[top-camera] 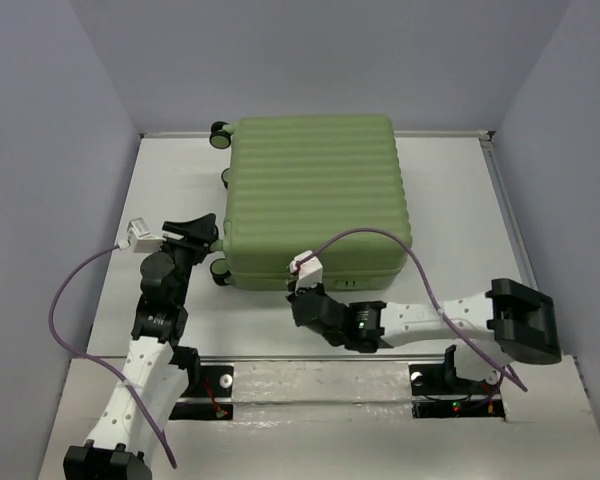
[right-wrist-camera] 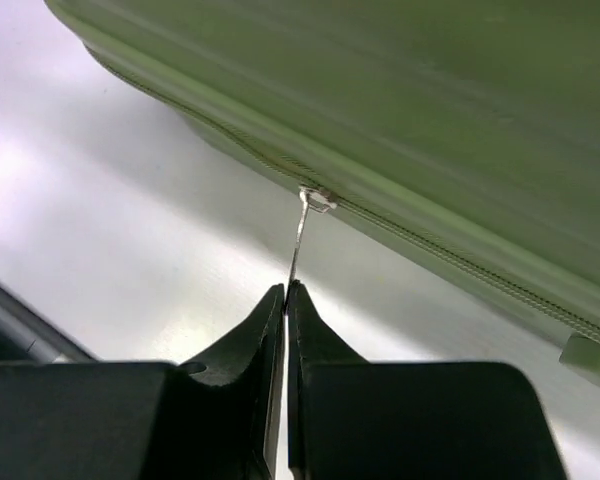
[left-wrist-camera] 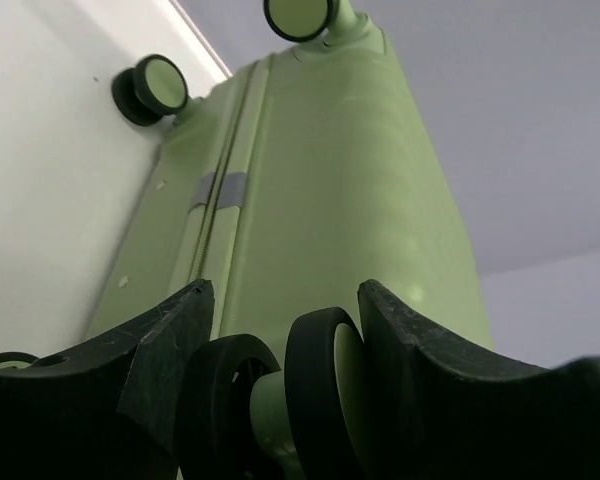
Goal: Pack the luggage
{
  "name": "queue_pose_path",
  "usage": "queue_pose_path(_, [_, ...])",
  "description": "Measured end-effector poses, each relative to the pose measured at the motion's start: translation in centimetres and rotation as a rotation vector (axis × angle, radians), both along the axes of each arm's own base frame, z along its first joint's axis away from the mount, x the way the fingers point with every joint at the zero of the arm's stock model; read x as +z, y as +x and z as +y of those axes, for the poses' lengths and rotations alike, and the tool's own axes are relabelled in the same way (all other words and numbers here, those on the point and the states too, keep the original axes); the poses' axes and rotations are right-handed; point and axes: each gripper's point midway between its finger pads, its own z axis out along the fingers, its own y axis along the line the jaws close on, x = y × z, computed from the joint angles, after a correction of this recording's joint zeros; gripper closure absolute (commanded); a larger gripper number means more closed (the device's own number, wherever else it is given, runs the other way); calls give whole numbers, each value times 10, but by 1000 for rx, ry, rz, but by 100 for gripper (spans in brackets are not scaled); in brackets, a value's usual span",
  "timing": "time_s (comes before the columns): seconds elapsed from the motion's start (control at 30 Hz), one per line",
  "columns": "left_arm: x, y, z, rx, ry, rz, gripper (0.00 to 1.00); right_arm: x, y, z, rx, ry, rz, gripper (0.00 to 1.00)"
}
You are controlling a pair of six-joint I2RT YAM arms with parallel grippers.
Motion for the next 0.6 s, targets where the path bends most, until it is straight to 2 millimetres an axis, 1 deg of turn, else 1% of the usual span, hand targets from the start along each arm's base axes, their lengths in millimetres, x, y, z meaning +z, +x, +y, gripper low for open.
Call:
queue_pose_path(0.1, [5, -7, -15, -75, -5, -16, 94, 6, 10, -29, 6, 58, 37, 93])
queue_pose_path(0.23, [11, -15, -30, -134, -10, -40, 94, 24, 23, -49, 17, 159, 56, 93])
queue_pose_path(0.3, [11, -21, -41, -166, -14, -45, 94, 31, 33, -58, 22, 199, 59, 93])
queue_pose_path(0.33, [9, -25, -50, -188, -17, -44, 94, 34, 40, -66, 20, 219, 63, 93])
queue_pose_path(0.37, [9, -27, -54, -195, -18, -44, 94, 37, 45, -72, 19, 229, 60, 93])
queue_pose_path(0.43, [9, -33, -70, -232, -21, -47, 94, 49, 55, -82, 27, 267, 53, 93])
queue_pose_path(0.47, [9, -38, -83, -263, -21, -46, 94, 54, 58, -87, 46, 273, 52, 93])
queue_pose_path(0.5, [6, -40, -95, -280, -18, -40, 94, 54, 58, -91, 57, 264, 57, 93])
queue_pose_path(0.53, [7, -46, -105, -313, -20, -40, 94, 54, 61, -100, 57, 250, 57, 93])
queue_pose_path(0.6, [4, -53, -129, -359, -17, -37, 94, 52, 63, -111, 55, 226, 54, 93])
